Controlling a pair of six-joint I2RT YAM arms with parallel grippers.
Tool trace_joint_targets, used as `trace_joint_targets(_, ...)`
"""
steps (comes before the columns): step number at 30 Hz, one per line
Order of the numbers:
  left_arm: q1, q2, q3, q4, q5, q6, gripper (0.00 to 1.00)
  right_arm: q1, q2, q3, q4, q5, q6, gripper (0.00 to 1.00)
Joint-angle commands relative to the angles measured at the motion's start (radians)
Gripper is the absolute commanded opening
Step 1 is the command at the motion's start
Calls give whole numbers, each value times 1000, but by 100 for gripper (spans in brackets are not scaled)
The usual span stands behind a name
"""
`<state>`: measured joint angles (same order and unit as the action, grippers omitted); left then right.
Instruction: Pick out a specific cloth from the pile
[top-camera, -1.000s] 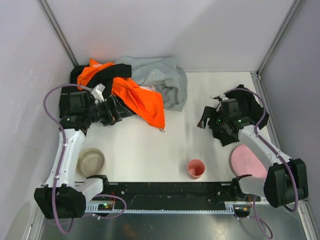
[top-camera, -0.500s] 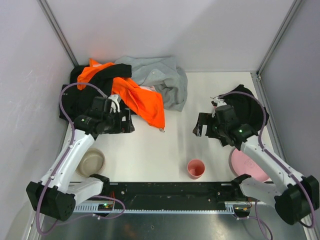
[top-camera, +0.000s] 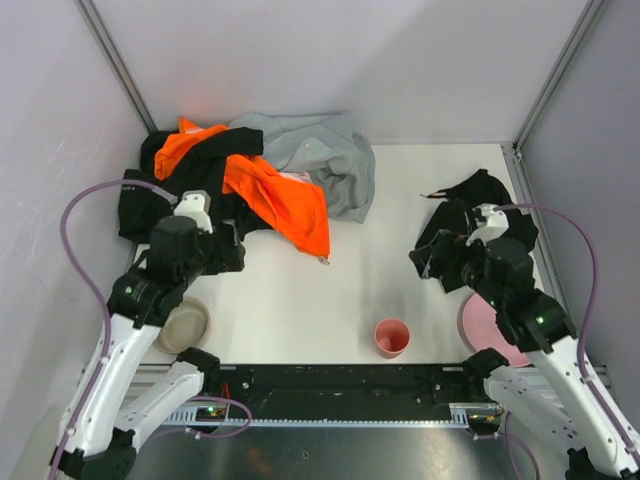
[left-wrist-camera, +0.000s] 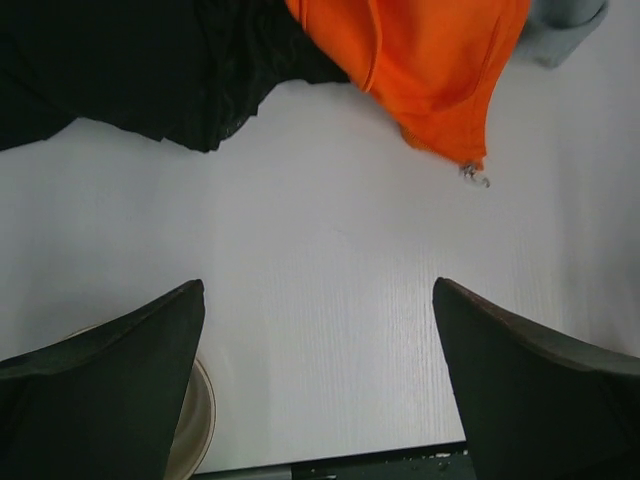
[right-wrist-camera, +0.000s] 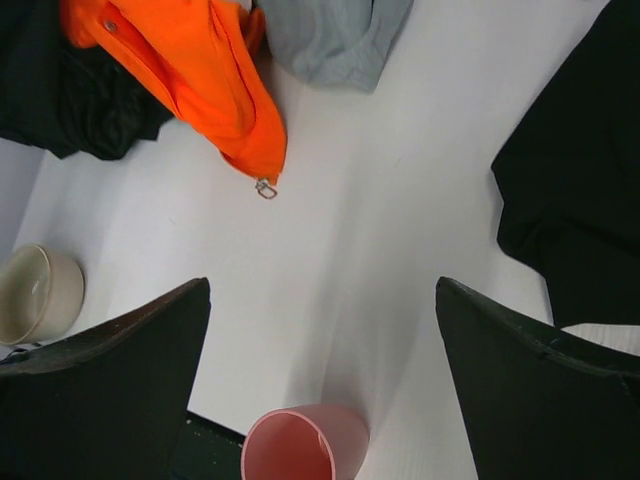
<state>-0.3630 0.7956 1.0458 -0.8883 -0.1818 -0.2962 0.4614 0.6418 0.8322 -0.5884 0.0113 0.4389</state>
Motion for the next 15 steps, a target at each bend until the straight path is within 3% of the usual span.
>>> trace_joint_targets(1,-7,-99,-11,87,-25,0,100,5,-88,5,-7,66,-29,99)
trace_joint_targets(15,-7,-290,-91,198,41,-12,100,4,-196,5,-73,78,-26,99)
